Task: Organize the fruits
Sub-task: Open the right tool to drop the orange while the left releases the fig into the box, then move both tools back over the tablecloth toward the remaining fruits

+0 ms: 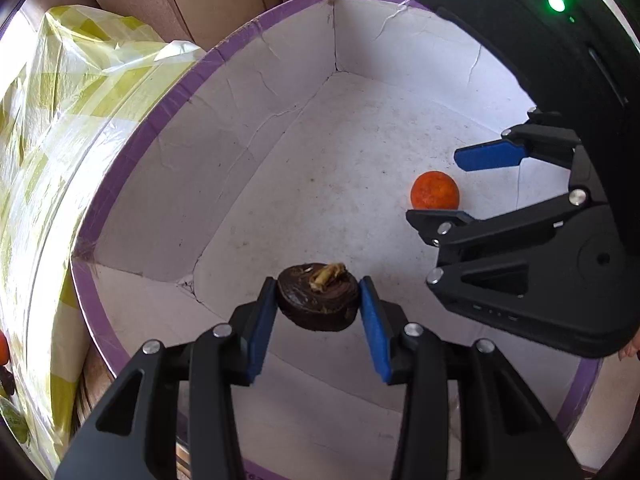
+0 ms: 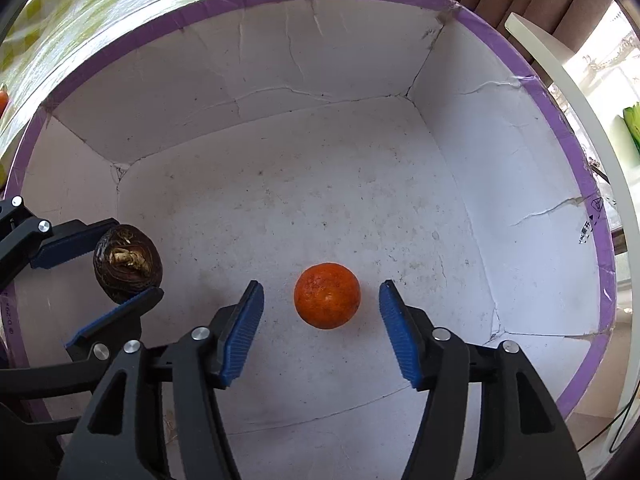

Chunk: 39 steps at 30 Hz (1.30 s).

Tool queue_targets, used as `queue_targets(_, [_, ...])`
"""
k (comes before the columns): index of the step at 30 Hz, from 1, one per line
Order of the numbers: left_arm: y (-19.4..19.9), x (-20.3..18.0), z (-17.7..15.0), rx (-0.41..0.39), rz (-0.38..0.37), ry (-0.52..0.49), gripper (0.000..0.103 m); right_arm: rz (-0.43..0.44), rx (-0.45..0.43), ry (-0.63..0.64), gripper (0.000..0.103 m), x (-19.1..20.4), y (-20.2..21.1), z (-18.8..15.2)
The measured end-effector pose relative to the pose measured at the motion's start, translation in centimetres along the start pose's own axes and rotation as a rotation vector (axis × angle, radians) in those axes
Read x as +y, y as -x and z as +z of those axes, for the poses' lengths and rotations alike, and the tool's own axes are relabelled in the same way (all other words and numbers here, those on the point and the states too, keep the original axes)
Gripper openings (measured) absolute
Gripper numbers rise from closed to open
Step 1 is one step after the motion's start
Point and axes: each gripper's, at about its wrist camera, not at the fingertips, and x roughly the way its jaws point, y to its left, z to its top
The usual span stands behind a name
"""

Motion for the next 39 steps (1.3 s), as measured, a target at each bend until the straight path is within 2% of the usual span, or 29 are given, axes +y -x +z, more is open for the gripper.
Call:
queue_targets(1, [0.1, 0.1, -0.1, -0.005, -0.017, 0.0, 0.046, 0.004, -0.007, -0.002, 0.075, -0.1, 0.3, 0.0])
queue_targets(7, [0.8, 0.9, -0.7, -0.031, -0.061, -0.002, 0.055, 0.034, -0.011, -0.041, 0.077, -1.2, 0.6, 0.2])
queue_targets(8, [1.0, 1.0, -0.8, -0.04, -0.073, -0.005, 0.062, 0.058, -0.016, -0.054, 0.078, -2.1, 0.4, 0.3])
queue_targets(10, [1.9, 0.1, -0.5, -0.063, -0.071, -0.007, 0.064, 0.097, -0.031, -0.084, 0.084, -2.5, 0.8, 0.3])
queue_targets(12, [3.0, 0.1, -0.7, -0.1, -0.085, 0.004, 0.076, 0.124, -0.05, -0.106, 0.087, -3.0, 1.3, 0.3])
queue_targets(15, [5.0, 0.5, -1.5, -0.186, -0.032, 0.011, 0.08, 0.181, -0.072, -0.169, 0.087, -4.1, 2.0, 0.3])
queue_targets(21, [10.2, 2.1, -4.1, -0.437, 0.124, 0.021, 0.08, 0.236, -0.127, -0.245, 0.087, -5.4, 4.3, 0.1])
queue_targets(24, [13.0, 4.7, -5.9, -0.483, 0.185, 0.111, 0.081, 0.228, -0.204, -0.28, 0.087, -5.7, 6.2, 0.1])
queue_targets(27, [15.3, 8.2, -8.6, -0.499, 0.184, 0.228, 0.084, 0.122, -0.266, -0.29, 0.087, -5.7, 8.4, 0.5])
queue_targets(30, [17.4, 11.7, -12.0, -0.531, 0.244, 0.314, 0.084, 0.069, -0.33, -0.259, 0.087, -4.2, 10.3, 1.2])
queue_targets(35, [20.1, 17.1, -19.0, -0.555, 0.343, 0.494, 0.084, 0.114, -0.419, -0.149, 0.087, 0.8, 12.1, 1.4])
queue_targets(39, [22.2, 21.1, -24.4, -0.554, 0.443, 0.645, 0.084, 0.174, -0.397, 0.034, 0.087, 7.5, 11.9, 1.9])
